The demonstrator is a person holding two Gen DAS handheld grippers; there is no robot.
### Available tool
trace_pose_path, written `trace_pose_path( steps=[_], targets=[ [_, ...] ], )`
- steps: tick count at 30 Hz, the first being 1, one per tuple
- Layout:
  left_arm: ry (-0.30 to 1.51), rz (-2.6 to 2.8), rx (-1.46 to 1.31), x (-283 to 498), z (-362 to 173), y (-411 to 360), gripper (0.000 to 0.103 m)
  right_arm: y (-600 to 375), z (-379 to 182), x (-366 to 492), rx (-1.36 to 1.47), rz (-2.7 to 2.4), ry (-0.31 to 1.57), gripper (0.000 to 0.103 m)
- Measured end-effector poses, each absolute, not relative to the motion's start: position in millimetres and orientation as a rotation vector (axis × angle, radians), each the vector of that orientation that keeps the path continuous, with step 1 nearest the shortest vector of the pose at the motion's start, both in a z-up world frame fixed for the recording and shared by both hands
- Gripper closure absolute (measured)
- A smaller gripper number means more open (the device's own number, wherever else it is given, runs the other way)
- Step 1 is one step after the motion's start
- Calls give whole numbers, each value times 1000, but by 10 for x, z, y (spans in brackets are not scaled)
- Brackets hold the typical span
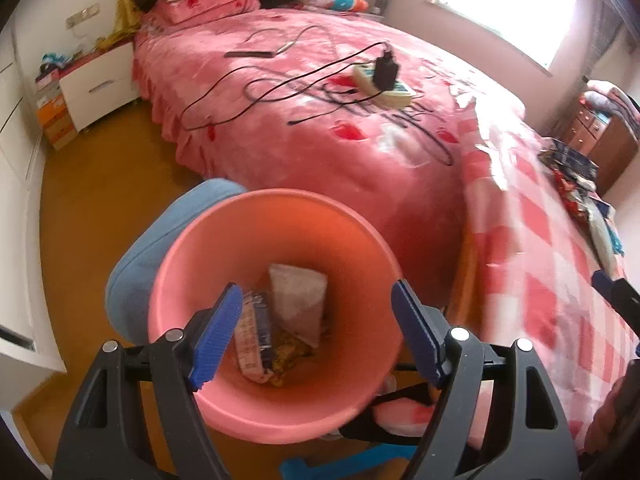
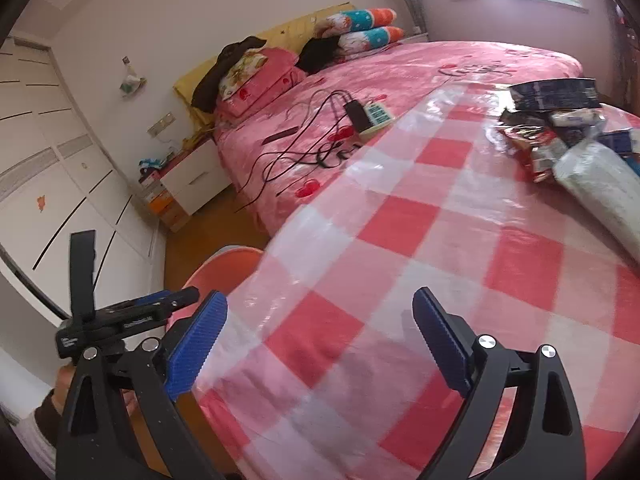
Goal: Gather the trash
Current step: 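Move the left tool back over the table toward the trash pile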
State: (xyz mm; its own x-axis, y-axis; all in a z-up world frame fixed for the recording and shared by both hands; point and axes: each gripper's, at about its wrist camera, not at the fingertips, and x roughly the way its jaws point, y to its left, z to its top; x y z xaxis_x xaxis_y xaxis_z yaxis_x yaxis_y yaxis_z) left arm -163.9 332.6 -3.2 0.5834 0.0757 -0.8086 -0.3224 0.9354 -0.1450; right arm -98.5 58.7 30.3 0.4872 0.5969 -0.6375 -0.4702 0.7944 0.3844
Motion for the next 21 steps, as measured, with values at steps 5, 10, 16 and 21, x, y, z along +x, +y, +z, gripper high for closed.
trace_pose_path(
  steps=[5, 10, 16, 21],
  targets=[
    [903, 192, -247, -1585, 128, 3047, 25, 407, 367, -1001, 169, 626, 818, 10],
    [888, 158, -202, -1532, 267, 2755, 25, 257, 433, -1028, 160, 601, 792, 10],
    [868, 120, -147, -1500, 415, 2455, 25, 32, 498, -1040, 161, 570, 762, 10],
    [865, 86, -104, -1487, 495, 2205, 25, -168, 507, -1007, 187, 545, 760, 10]
  ],
)
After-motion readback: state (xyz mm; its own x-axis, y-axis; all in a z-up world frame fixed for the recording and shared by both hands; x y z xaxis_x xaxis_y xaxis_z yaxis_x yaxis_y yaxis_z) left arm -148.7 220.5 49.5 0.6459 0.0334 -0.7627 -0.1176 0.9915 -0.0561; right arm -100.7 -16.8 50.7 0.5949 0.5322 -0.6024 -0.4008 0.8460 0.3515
